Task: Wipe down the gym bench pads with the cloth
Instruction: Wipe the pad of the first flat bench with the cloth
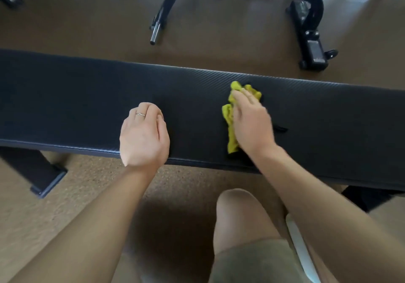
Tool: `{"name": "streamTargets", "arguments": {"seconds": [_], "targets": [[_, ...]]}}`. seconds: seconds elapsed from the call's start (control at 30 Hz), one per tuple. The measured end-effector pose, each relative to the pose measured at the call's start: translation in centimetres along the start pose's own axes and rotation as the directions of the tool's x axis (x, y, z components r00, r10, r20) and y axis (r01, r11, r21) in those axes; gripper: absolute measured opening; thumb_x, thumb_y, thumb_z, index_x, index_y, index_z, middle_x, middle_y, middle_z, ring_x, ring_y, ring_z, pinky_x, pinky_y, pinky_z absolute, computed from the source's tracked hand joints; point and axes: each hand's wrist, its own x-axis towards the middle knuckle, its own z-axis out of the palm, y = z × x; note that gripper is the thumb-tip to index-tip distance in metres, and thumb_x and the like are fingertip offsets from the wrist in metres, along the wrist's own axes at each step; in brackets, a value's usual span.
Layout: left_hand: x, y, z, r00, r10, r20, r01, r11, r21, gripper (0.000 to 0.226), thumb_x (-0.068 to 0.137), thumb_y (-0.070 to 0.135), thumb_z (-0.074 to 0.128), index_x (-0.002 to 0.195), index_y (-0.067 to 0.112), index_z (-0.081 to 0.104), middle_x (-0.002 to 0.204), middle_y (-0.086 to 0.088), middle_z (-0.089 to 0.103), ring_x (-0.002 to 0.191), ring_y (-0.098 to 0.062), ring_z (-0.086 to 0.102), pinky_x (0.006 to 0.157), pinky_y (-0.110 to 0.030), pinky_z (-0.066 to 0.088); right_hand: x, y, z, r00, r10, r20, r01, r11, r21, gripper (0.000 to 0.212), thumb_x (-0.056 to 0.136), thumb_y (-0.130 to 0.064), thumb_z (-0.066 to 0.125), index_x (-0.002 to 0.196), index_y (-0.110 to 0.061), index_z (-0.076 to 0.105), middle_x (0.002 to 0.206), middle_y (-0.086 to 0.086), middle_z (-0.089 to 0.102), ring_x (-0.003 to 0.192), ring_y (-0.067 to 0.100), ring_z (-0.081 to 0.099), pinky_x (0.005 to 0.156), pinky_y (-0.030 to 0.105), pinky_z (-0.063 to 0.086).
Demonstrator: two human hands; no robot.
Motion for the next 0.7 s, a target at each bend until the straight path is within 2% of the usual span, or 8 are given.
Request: {"name": "streamTargets", "arguments": {"seconds": [0.1, 0.2, 0.27, 0.37, 0.47, 0.53, 0.63, 0.7], "targets": [[0.0, 0.2, -0.1, 1.0, -0.015, -0.002, 0.015, 1.0, 0.015, 0.03, 0.102, 0.02, 0.031, 0.094, 0.012, 0.059, 0.108, -0.001, 0.061, 0.092, -0.025, 0.052, 0.08, -0.038, 0.041, 3.7, 4.9, -2.8, 0.987, 0.158, -0.02, -0.159, 0.986, -0.048, 0.039, 0.108, -0.017, 0.045, 0.142, -0.006, 0.058, 0.152, 0.014, 0.053, 0.145, 0.031, 0.044, 0.122, 0.041, 0.031], [0.0, 0.5, 0.0, 1.0, -0.03, -0.006, 0.03, 0.999, 0.022, 0.024, 0.101, 0.015, 0.036, 0.094, 0.012, 0.058, 0.11, 0.001, 0.06, 0.095, -0.024, 0.051, 0.081, -0.038, 0.041, 6.4, 3.1, -0.7, 0.987, 0.158, -0.019, -0.159, 0.982, -0.103, 0.041, 0.108, -0.018, 0.041, 0.145, -0.006, 0.053, 0.158, 0.015, 0.045, 0.15, 0.033, 0.035, 0.125, 0.047, 0.024], [-0.1, 0.6, -0.1, 0.999, -0.042, -0.002, 0.042, 0.999, 0.029, 0.019, 0.101, 0.012, 0.041, 0.094, 0.012, 0.058, 0.112, 0.002, 0.06, 0.097, -0.025, 0.051, 0.081, -0.04, 0.041, 7.2, -0.5, 2.0, 0.997, 0.041, 0.059, -0.034, 0.993, -0.11, 0.042, 0.108, -0.018, 0.04, 0.148, -0.007, 0.049, 0.162, 0.015, 0.039, 0.153, 0.032, 0.029, 0.127, 0.046, 0.017], [0.0, 0.7, 0.0, 0.999, -0.049, 0.0, 0.049, 0.998, 0.028, 0.018, 0.102, 0.013, 0.042, 0.096, 0.012, 0.059, 0.114, 0.003, 0.06, 0.099, -0.026, 0.052, 0.081, -0.042, 0.043, 7.3, -6.0, 5.7, 0.971, -0.136, 0.199, 0.151, 0.987, -0.063, 0.041, 0.107, -0.019, 0.043, 0.146, -0.008, 0.047, 0.162, 0.016, 0.036, 0.154, 0.034, 0.025, 0.127, 0.046, 0.013], [0.1, 0.9, -0.1, 0.999, -0.048, 0.0, 0.048, 0.999, 0.024, 0.023, 0.101, 0.018, 0.037, 0.099, 0.012, 0.06, 0.116, 0.003, 0.06, 0.102, -0.026, 0.054, 0.081, -0.042, 0.045, 7.1, -7.8, 6.9, 0.923, -0.315, 0.22, 0.323, 0.946, -0.004, 0.034, 0.106, -0.017, 0.048, 0.137, -0.005, 0.055, 0.152, 0.019, 0.048, 0.148, 0.038, 0.036, 0.122, 0.044, 0.022], [0.2, 0.8, -0.1, 0.998, -0.057, 0.008, 0.057, 0.998, 0.019, 0.024, 0.101, 0.019, 0.037, 0.098, 0.012, 0.06, 0.116, 0.003, 0.06, 0.103, -0.025, 0.054, 0.08, -0.042, 0.045, 7.4, -6.3, 5.4, 0.893, -0.375, 0.248, 0.37, 0.926, 0.07, 0.037, 0.107, -0.017, 0.047, 0.14, -0.004, 0.055, 0.151, 0.016, 0.05, 0.143, 0.036, 0.041, 0.113, 0.034, 0.025], [0.0, 0.9, -0.1, 0.999, -0.047, -0.005, 0.047, 0.999, 0.011, 0.022, 0.101, 0.016, 0.038, 0.095, 0.011, 0.059, 0.115, 0.003, 0.06, 0.102, -0.025, 0.054, 0.08, -0.043, 0.046, 9.0, -1.6, 2.4, 0.928, -0.287, 0.239, 0.281, 0.958, 0.061, 0.042, 0.107, -0.022, 0.041, 0.144, -0.01, 0.055, 0.155, 0.005, 0.05, 0.14, 0.027, 0.046, 0.106, 0.023, 0.032], [-0.2, 0.9, -0.1, 0.998, -0.057, -0.017, 0.057, 0.998, 0.007, 0.021, 0.1, 0.015, 0.04, 0.095, 0.011, 0.06, 0.115, 0.003, 0.061, 0.101, -0.025, 0.055, 0.08, -0.043, 0.046, 10.4, 1.5, 0.9, 0.972, -0.189, 0.141, 0.187, 0.982, 0.03, 0.043, 0.104, -0.023, 0.041, 0.139, -0.011, 0.06, 0.149, 0.006, 0.057, 0.133, 0.032, 0.053, 0.11, 0.037, 0.041]]}}
